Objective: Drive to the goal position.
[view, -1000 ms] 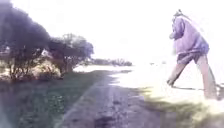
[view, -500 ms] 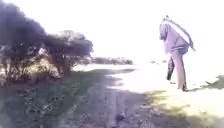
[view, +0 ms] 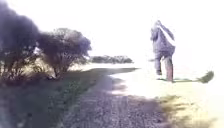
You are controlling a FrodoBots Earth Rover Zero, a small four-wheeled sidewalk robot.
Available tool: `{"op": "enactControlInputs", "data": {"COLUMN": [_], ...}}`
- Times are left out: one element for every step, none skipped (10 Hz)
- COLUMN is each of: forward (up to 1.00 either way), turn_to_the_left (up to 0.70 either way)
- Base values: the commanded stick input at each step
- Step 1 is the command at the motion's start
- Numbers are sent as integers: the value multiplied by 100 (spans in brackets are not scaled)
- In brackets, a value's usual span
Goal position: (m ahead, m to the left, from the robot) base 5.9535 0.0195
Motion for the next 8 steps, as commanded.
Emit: {"op": "enactControlInputs", "data": {"forward": [100, 100, 100, 100, 100, 100, 100, 100], "turn_to_the_left": [0, 0, 0, 0, 0, 0, 0, 0]}}
